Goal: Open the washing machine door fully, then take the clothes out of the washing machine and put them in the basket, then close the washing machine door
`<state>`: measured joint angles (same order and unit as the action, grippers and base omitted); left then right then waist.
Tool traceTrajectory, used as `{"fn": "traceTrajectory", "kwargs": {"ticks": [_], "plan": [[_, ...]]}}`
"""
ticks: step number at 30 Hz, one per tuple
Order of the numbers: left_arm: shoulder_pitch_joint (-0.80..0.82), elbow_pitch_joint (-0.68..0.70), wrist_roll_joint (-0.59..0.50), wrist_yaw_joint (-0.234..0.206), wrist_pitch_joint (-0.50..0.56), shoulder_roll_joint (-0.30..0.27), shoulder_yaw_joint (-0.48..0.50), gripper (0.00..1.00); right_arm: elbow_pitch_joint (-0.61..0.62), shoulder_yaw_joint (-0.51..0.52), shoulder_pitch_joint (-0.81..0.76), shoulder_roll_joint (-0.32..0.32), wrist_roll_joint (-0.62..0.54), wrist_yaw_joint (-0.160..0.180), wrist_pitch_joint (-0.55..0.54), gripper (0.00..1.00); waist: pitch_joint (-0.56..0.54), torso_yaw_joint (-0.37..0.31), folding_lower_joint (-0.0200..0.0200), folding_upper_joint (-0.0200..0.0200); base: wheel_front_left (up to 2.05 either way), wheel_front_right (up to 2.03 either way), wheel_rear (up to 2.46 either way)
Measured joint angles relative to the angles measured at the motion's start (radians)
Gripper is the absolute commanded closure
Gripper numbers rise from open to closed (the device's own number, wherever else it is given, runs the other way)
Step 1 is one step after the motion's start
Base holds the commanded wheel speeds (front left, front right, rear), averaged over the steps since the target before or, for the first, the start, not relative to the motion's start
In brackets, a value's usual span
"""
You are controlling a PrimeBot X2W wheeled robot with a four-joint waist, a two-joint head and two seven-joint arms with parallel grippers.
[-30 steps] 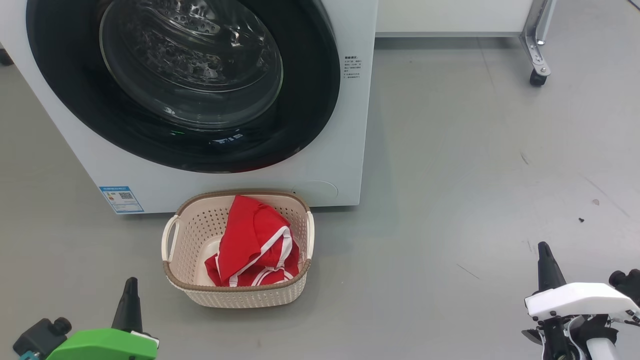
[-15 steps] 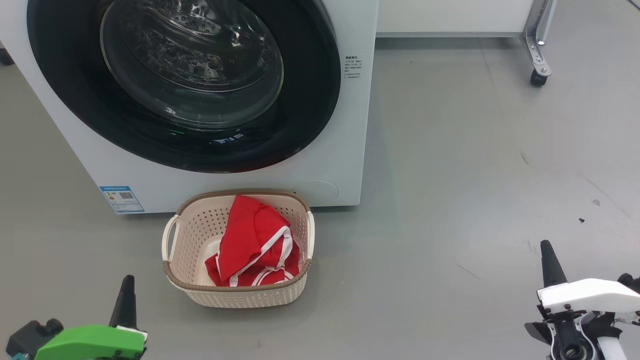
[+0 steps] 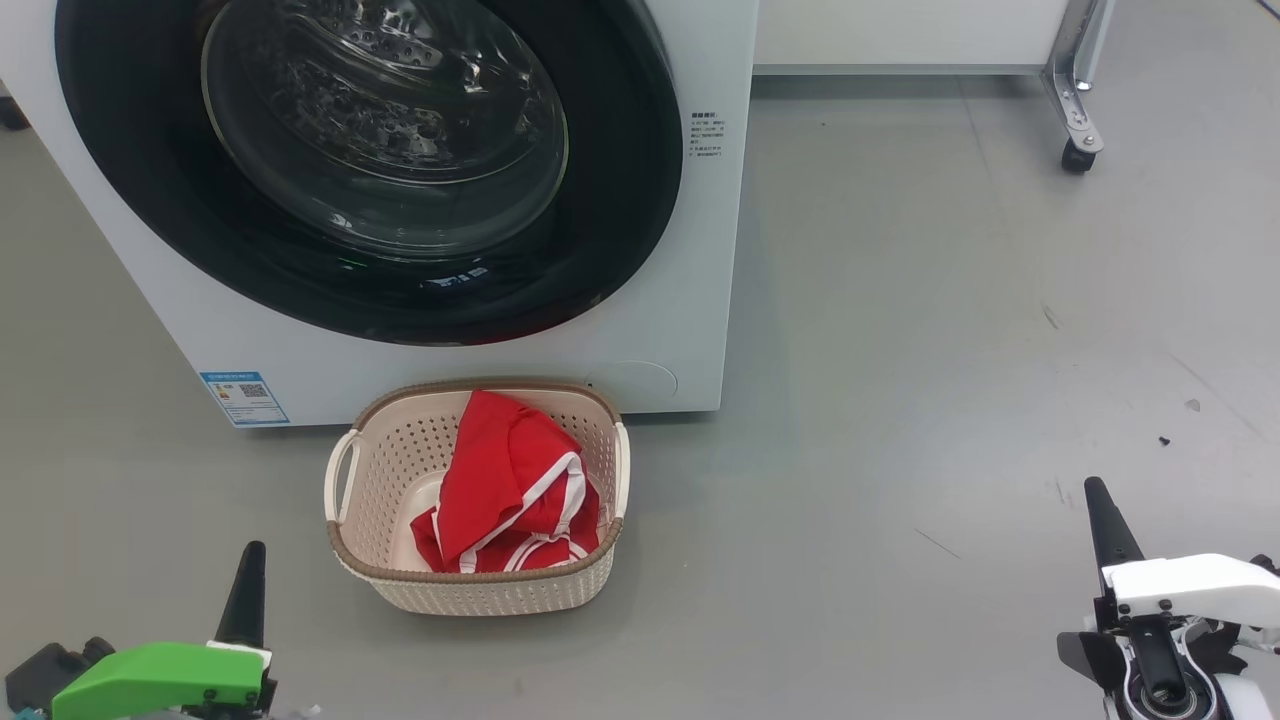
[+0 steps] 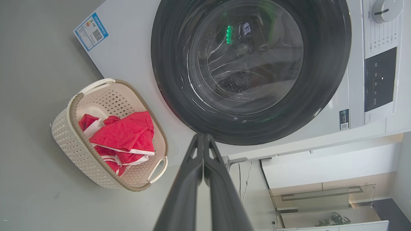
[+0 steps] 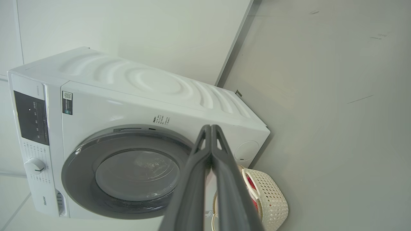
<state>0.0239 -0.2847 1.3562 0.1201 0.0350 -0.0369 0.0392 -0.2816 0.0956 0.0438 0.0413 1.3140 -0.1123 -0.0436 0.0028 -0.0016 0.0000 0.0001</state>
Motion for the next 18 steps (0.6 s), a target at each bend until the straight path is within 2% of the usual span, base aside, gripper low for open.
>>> {"fn": "traceTrajectory", "kwargs": {"ticks": [18], "plan": [[0.024, 0.003, 0.195, 0.0, 0.063, 0.0, 0.031, 1.0, 0.0, 0.037, 0.012, -0.002, 0.231, -0.003, -0.059, 1.0, 0.0, 0.001, 0.0, 0.0, 0.0, 0.0, 0.0]]}}
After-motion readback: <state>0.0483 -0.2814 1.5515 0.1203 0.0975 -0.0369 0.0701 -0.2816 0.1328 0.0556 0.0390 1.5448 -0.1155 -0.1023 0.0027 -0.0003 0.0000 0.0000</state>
